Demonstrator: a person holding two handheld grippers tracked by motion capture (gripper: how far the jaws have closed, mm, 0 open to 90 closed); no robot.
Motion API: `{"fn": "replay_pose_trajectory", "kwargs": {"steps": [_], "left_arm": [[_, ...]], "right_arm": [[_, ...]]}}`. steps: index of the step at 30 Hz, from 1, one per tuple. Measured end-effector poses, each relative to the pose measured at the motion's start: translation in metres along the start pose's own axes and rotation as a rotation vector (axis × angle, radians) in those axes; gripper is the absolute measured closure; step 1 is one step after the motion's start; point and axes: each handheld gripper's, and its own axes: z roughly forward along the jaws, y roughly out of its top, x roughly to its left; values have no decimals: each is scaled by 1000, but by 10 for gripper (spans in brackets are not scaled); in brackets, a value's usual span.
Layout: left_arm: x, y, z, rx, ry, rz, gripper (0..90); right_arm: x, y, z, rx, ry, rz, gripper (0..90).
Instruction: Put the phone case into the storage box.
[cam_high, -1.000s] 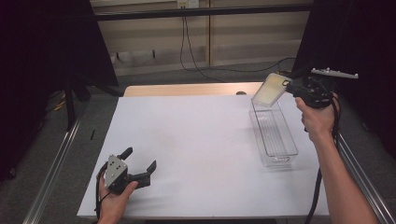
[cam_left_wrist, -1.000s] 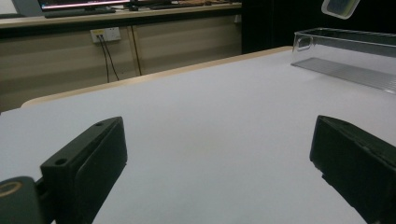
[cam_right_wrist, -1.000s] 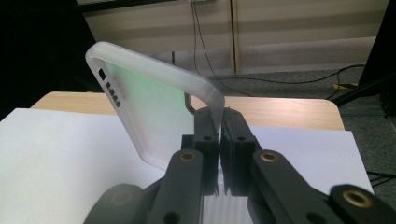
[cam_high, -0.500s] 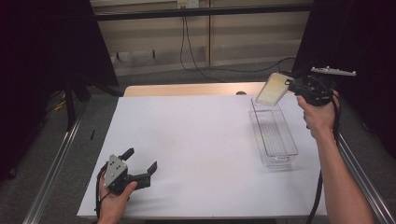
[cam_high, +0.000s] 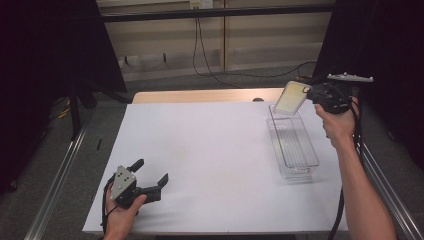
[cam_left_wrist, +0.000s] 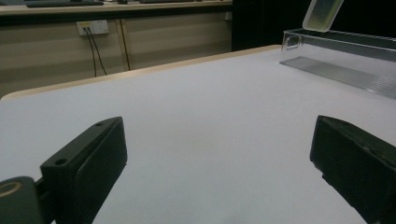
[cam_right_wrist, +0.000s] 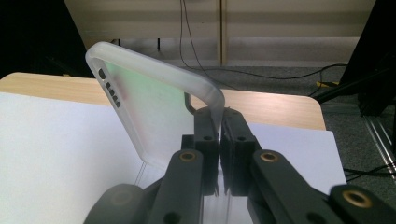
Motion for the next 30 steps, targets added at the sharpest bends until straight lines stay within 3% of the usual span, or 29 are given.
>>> {"fn": "replay_pose_trajectory", "kwargs": {"steps": [15,27,30], "left_arm": [[2,0,2,10,-1,10,39],[2,-1,2,16,0,3,37],[3,-1,1,12,4,1,36]], "right_arm": [[-5,-6,15,-10,-26,-29,864],[-3,-14,35,41,-55,-63,863],[-1,-16,40,44,-44,-70,863]]}}
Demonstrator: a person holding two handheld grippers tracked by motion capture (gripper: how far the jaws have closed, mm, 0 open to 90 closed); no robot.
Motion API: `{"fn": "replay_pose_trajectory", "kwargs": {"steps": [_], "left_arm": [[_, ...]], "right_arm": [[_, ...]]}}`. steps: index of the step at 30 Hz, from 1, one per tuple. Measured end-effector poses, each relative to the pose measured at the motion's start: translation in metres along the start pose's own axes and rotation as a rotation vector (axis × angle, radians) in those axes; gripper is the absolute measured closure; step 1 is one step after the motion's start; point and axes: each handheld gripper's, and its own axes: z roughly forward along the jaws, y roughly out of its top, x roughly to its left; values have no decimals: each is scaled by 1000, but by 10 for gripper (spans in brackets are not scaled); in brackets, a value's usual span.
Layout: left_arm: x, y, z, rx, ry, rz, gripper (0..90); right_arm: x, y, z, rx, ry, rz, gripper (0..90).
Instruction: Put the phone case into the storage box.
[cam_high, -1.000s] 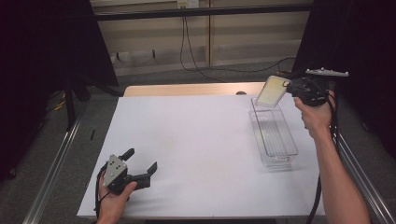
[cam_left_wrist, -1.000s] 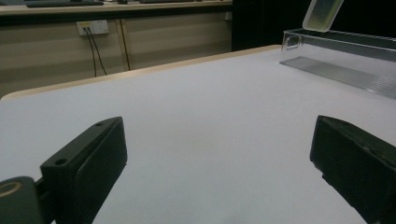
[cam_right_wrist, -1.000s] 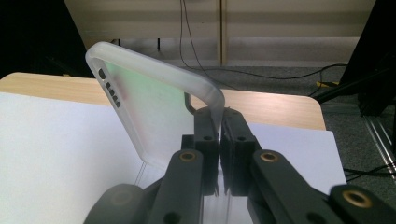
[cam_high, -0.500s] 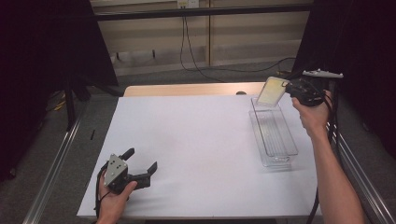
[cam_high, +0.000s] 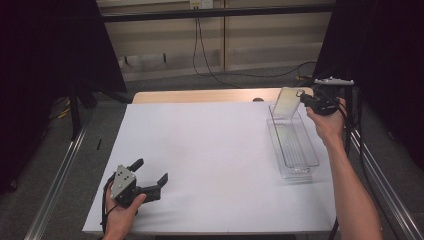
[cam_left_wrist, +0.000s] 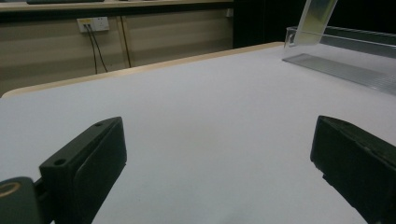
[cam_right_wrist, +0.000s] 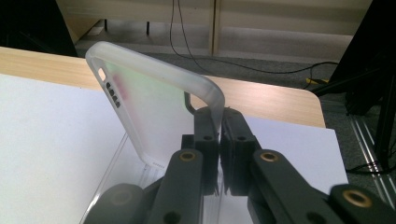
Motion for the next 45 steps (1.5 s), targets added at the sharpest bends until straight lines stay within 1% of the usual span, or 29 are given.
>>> {"fn": "replay_pose_trajectory", "kwargs": {"steps": [1,5,6,9,13,15,18,19,22,25,27,28,30,31,35,41,45], "left_arm": [[0,0,0,-1,0,-1,37],[0,0,0,-2,2,-6,36],[1,0,0,1,1,1,37],[0,0,0,2,3,2,37],[1,0,1,5,2,6,37],[1,0,1,4,5,4,36],[1,-1,1,5,7,-4,36],[1,-1,1,7,4,4,36],[0,-1,2,10,9,4,37],[0,-1,2,5,4,5,36],[1,-1,2,12,11,9,37],[1,-1,2,14,10,10,36],[1,-1,2,13,8,8,37],[0,-1,2,11,6,14,36],[0,-1,3,13,5,22,37],[0,-1,3,14,7,21,37],[0,0,2,7,5,24,36]], "right_arm": [[1,-1,2,4,0,-8,864],[2,-2,7,10,6,-15,864],[2,-2,8,11,12,-16,863],[1,-3,11,17,15,-25,864],[-1,-4,15,20,29,-26,863],[-2,-5,17,27,25,-29,863],[-4,-6,19,23,32,-26,863],[-4,-6,21,25,29,-24,863],[-5,-6,24,26,31,-20,863],[-5,-8,28,38,29,-33,863],[-5,-9,30,40,34,-31,863],[-5,-9,31,38,34,-35,863],[-5,-9,32,36,35,-26,864],[-6,-9,32,35,35,-28,864],[-5,-9,33,33,31,-34,864],[-2,-7,35,28,25,-57,864],[-3,-7,36,24,29,-56,863]]}}
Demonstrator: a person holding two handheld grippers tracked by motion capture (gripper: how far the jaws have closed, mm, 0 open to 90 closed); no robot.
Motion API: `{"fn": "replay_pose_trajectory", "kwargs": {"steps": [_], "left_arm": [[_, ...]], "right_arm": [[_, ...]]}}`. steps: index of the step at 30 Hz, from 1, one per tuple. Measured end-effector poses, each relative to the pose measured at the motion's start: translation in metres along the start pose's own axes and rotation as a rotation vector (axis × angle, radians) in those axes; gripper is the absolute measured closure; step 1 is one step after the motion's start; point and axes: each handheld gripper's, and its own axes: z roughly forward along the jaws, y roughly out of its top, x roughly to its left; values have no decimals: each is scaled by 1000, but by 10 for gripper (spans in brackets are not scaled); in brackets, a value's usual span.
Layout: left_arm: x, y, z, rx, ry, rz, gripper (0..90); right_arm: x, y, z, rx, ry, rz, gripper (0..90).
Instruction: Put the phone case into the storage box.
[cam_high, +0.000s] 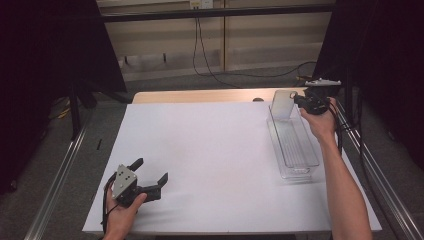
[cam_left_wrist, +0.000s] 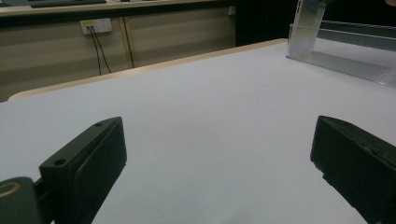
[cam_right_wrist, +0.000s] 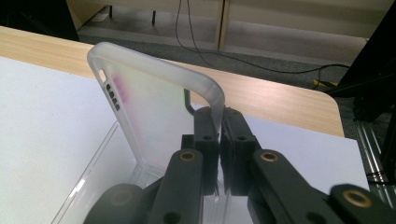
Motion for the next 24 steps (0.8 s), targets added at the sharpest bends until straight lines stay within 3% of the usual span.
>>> {"fn": "replay_pose_trajectory", "kwargs": {"steps": [24], "left_arm": [[-3,1,0,-6,-6,9,36]], "right_arm": [[1,8,9,11,-15,-36,861]]}}
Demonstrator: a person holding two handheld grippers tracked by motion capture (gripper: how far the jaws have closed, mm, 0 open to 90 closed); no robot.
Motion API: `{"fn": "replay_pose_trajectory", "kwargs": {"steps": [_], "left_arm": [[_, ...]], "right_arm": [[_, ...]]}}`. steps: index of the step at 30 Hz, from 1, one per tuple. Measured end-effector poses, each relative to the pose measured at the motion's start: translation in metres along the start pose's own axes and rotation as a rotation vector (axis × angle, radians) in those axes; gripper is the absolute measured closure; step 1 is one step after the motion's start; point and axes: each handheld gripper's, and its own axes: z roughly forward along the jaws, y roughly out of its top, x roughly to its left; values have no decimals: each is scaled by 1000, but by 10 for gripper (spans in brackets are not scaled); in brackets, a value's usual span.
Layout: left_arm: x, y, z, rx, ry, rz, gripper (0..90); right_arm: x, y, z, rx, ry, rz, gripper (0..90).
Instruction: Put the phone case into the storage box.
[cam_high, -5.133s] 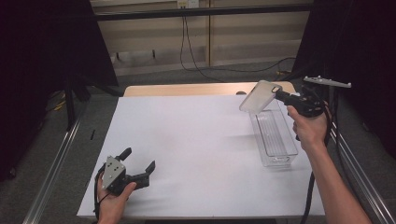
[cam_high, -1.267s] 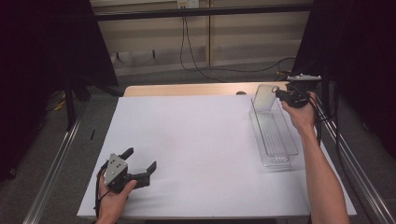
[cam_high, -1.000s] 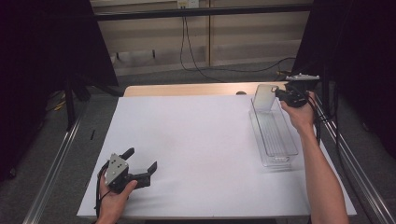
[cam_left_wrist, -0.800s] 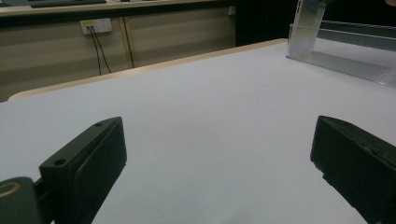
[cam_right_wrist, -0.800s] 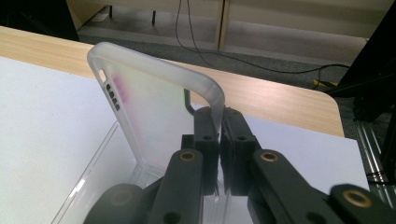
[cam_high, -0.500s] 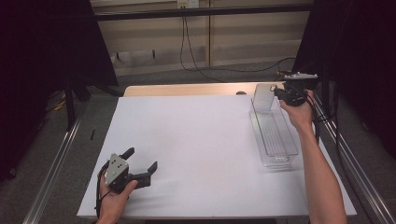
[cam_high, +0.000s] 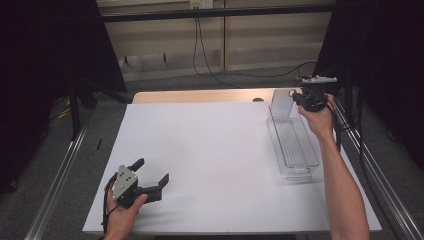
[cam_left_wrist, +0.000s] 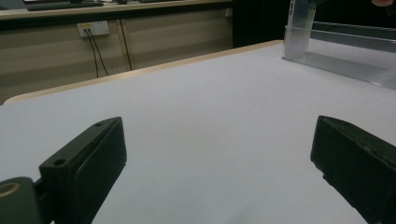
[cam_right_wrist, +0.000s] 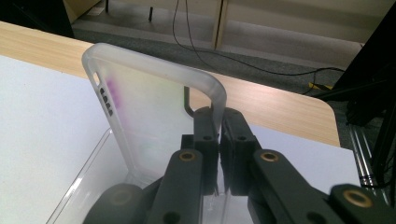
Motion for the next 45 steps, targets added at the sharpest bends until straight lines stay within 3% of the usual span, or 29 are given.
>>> {"fn": "replay_pose_trajectory", "kwargs": {"steps": [20,34,45], "left_arm": [[1,0,-1,-5,-3,11,36],[1,0,0,1,3,-5,36],[2,0,0,5,6,-1,36]], "right_arm": [[-1,1,2,-7,5,39,848],[-4,-1,1,-5,20,81,732],[-2,-1,-4,-22,10,83,619]]}}
